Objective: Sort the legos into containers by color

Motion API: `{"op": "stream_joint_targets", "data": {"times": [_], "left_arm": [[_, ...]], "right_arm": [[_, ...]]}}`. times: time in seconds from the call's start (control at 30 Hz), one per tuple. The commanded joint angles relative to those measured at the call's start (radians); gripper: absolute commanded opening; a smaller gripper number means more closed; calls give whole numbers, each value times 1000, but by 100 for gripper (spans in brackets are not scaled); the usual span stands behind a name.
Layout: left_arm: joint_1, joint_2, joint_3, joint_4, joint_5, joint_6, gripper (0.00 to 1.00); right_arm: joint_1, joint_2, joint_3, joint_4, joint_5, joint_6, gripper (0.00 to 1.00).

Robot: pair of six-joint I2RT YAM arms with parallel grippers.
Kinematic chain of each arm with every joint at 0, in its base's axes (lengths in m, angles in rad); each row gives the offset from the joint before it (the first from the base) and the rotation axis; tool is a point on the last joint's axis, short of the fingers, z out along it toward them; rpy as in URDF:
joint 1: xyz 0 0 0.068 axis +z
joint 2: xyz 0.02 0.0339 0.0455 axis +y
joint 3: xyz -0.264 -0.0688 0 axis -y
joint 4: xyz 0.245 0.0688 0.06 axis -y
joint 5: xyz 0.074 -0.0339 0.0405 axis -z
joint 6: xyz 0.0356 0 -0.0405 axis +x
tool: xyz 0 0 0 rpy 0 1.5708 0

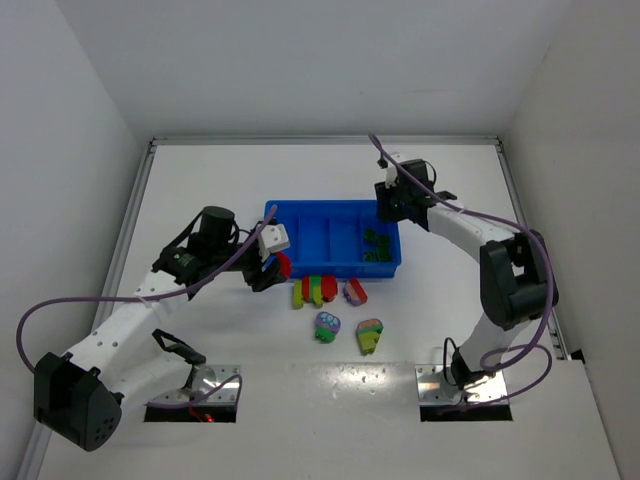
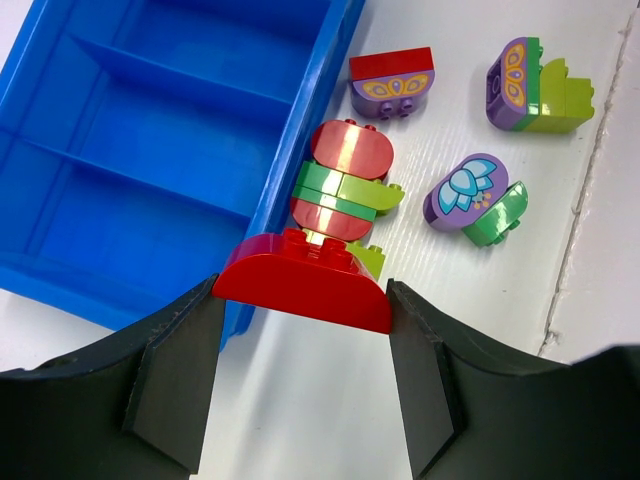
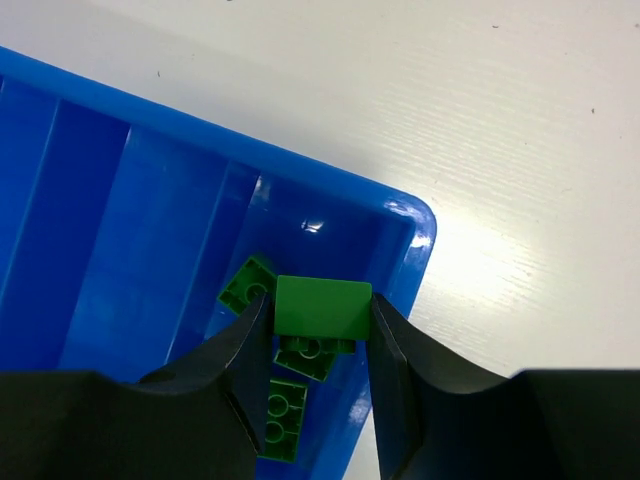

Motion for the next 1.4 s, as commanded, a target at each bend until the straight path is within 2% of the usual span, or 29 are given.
{"op": "stream_joint_targets", "data": {"times": [0.0, 0.17, 0.47, 0.73, 0.83, 0.87, 0.9, 0.97, 1.07, 1.2, 1.37], "left_arm": [[-2, -13, 27, 34, 8, -16, 27], [-2, -4, 27, 34, 8, -16, 27], [-2, -4, 18, 43, -1, -35, 27], [-2, 5, 27, 53, -1, -54, 27], [-2, 5, 27, 75, -10, -94, 27], [-2, 5, 27, 88, -10, -121, 27], [7, 5, 27, 97, -10, -138, 27], [16, 25, 27, 112, -10, -185, 27], [16, 36, 27, 147, -42, -254, 27], [16, 82, 65, 169, -128, -380, 27], [16, 184, 131, 181, -236, -462, 27]], "right_arm": [[11, -38, -25, 90, 23, 59, 11], [31, -18, -25, 120, 3, 99, 11], [80, 54, 7, 140, 133, 99, 9], [90, 72, 27, 128, 166, 99, 35], [90, 72, 27, 128, 166, 99, 41], [90, 72, 27, 128, 166, 99, 56], [90, 63, 27, 128, 166, 99, 63], [90, 63, 27, 117, 166, 99, 69], [90, 28, 27, 104, 157, 99, 74], [90, -64, 18, 85, 76, 99, 75], [90, -184, 50, 7, -20, 108, 75]]}}
